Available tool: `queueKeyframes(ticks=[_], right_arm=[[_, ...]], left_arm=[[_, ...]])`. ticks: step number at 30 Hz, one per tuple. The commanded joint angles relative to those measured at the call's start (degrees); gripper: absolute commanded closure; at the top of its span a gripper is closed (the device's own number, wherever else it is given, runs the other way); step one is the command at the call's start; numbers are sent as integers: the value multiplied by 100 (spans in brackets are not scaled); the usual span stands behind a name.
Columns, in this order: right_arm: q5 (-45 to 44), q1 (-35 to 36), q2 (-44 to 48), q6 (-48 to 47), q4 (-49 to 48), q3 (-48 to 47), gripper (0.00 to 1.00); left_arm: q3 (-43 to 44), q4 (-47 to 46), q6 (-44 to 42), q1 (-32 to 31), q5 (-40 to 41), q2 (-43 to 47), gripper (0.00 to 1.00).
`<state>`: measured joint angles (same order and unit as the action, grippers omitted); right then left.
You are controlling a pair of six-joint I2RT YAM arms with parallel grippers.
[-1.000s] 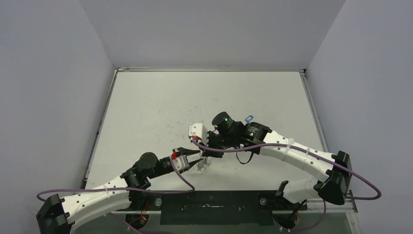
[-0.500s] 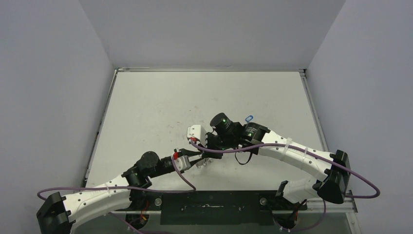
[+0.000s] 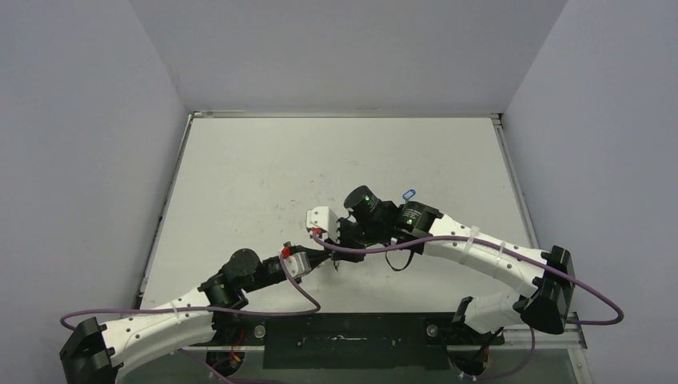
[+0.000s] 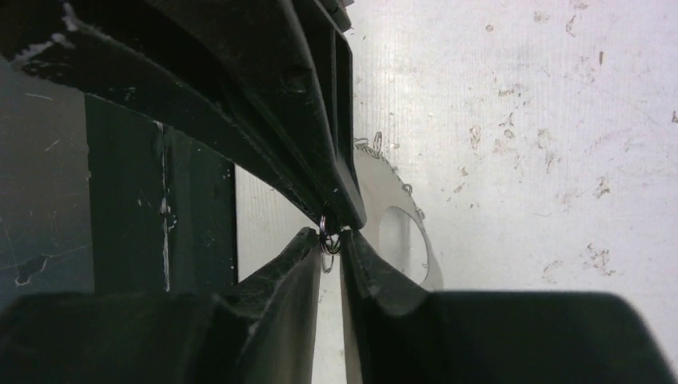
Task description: Put the keys on the keyring
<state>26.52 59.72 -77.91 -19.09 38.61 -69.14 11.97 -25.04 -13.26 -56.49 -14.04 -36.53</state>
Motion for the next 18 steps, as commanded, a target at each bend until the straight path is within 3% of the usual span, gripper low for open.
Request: queueKeyframes(ticks=[1, 4, 7, 11, 18], right_arm=[[-201, 12, 191, 88, -544, 35, 76], [-214, -127, 487, 218, -967, 364, 62], [-16, -373, 819, 367, -1504, 763, 56], [416, -645, 1013, 472, -1771, 1070, 56], [843, -663, 824, 485, -1765, 1107, 67]], left_arm=[[130, -481, 97, -16, 146, 132, 100], [40, -576, 192, -15, 276, 193, 100], [-100, -819, 312, -16, 362, 257, 100], [-309, -1288, 568, -18, 540, 273, 100], [-505, -1825, 785, -16, 620, 169, 100]])
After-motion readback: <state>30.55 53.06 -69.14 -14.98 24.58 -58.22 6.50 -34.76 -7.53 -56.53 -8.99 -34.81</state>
